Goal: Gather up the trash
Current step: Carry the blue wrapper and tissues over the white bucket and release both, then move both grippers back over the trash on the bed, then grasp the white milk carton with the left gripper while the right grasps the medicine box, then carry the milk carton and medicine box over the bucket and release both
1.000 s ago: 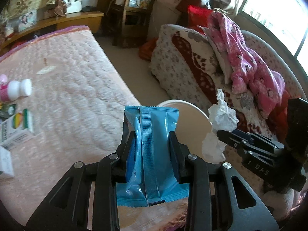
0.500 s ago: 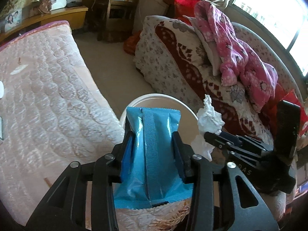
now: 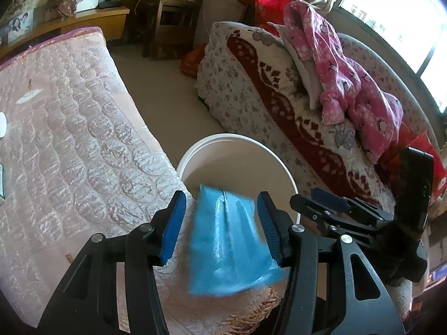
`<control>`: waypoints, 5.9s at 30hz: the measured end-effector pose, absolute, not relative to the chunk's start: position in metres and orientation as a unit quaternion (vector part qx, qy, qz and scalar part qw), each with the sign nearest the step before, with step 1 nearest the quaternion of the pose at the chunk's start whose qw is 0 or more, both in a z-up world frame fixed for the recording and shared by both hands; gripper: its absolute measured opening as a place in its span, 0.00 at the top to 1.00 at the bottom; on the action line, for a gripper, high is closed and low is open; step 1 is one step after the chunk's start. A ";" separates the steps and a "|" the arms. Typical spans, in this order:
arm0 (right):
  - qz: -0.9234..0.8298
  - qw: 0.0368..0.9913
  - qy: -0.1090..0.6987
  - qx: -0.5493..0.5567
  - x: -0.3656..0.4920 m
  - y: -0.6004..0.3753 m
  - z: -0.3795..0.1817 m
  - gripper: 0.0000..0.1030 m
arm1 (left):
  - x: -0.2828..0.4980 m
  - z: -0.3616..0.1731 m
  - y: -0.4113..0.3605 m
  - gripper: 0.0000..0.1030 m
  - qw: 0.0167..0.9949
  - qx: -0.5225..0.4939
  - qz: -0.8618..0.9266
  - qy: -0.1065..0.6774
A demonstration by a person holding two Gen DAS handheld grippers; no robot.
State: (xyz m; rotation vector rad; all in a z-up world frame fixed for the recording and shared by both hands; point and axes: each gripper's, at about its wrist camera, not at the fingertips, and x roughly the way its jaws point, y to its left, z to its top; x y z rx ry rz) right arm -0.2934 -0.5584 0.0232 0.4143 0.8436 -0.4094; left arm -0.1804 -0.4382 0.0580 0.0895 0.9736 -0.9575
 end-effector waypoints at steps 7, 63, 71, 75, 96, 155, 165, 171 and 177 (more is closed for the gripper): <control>-0.194 0.875 0.400 0.190 -0.292 -0.551 0.032 0.52 | -0.182 0.061 -0.429 0.49 0.783 0.043 -0.435 0.444; 0.012 0.897 0.437 0.065 -0.165 -0.342 0.053 0.37 | -0.112 0.018 -0.031 0.49 0.864 -0.015 -0.136 0.485; 0.044 0.895 0.440 0.054 -0.085 -0.308 0.049 0.37 | -0.129 0.043 0.030 0.49 0.879 -0.055 -0.106 0.461; 0.034 0.895 0.443 0.035 -0.032 -0.298 0.045 0.37 | -0.126 0.053 0.038 0.48 0.884 -0.062 -0.107 0.451; 0.102 0.863 0.494 0.020 -0.056 -0.271 0.026 0.37 | -0.085 0.052 0.044 0.48 0.886 -0.088 -0.098 0.444; 0.065 0.911 0.403 0.056 -0.172 -0.285 0.083 0.52 | -0.148 0.089 -0.125 0.51 0.897 0.005 -0.208 0.390; 0.015 0.917 0.390 0.080 -0.200 -0.341 0.090 0.52 | -0.160 0.099 -0.193 0.51 0.887 0.036 -0.258 0.380; -0.019 0.919 0.384 0.091 -0.218 -0.377 0.094 0.52 | -0.167 0.101 -0.236 0.51 0.879 0.057 -0.287 0.375; -0.055 0.914 0.388 0.106 -0.235 -0.417 0.089 0.52 | -0.178 0.101 -0.276 0.51 0.872 0.079 -0.314 0.368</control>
